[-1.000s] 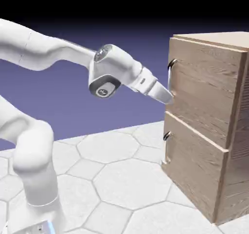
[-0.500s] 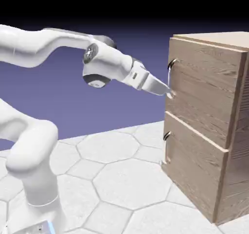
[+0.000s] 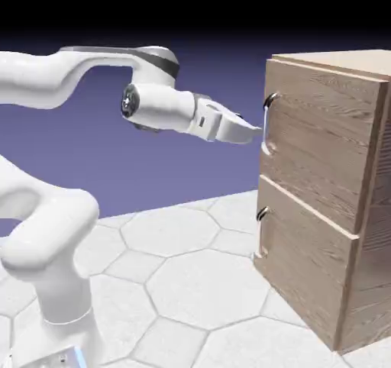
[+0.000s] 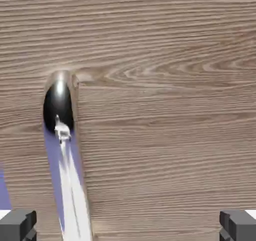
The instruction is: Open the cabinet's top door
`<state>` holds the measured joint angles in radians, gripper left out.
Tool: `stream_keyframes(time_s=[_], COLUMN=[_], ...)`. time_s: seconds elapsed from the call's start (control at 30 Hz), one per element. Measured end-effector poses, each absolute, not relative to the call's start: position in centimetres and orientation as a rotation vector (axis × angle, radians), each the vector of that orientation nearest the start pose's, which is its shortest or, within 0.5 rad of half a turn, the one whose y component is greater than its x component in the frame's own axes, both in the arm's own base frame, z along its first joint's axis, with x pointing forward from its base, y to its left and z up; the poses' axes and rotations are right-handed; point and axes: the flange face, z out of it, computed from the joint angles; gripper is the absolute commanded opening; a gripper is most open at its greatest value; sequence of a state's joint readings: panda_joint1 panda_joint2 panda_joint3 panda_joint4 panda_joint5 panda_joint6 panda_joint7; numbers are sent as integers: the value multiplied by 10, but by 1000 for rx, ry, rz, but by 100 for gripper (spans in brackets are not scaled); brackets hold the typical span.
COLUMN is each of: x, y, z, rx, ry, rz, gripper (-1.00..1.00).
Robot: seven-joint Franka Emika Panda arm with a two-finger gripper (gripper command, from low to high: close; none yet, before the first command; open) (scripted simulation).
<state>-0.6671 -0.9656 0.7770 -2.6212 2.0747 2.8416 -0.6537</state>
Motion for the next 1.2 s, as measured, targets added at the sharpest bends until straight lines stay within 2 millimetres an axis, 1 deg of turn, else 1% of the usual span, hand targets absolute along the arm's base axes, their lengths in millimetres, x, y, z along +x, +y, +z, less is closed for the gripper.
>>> stream_keyframes(time_s=[0.23, 0.57, 0.6, 0.73, 0.77, 0.83, 0.9, 0.97, 1.13, 1.2], x=[358, 378, 378, 419, 428, 428, 413, 405, 407, 402], y=[47, 73, 73, 71, 70, 70, 63, 60, 60, 57], z=[514, 482, 482, 482, 482, 482, 482, 481, 481, 482], rx=[-1858, -1756, -1756, -1757, -1756, -1756, -1762, -1766, -1759, -1768], ry=[835, 783, 783, 783, 783, 783, 731, 697, 718, 696], rz=[-1634, -1795, -1795, -1796, -1795, -1795, -1762, -1743, -1750, -1740], gripper=[100, 100, 100, 100, -100, -100, -100, -100, -100, -100])
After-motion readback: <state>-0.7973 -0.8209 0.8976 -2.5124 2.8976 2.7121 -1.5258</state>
